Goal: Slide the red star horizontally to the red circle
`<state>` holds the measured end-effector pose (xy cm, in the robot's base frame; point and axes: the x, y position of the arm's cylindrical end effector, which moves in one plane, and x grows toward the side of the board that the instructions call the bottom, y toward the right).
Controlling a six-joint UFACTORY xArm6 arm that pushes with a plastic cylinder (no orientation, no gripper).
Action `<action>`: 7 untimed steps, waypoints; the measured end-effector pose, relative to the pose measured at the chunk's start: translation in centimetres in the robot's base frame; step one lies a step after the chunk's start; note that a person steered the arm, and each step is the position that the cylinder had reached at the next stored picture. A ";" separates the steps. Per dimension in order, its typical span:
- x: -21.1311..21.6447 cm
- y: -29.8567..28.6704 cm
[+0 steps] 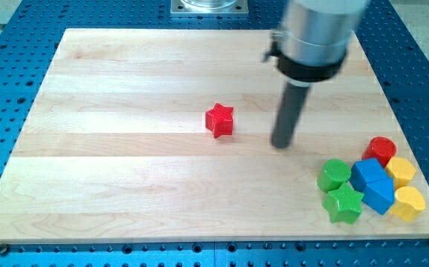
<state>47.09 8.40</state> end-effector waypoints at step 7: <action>-3.3 -2.3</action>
<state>43.78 6.14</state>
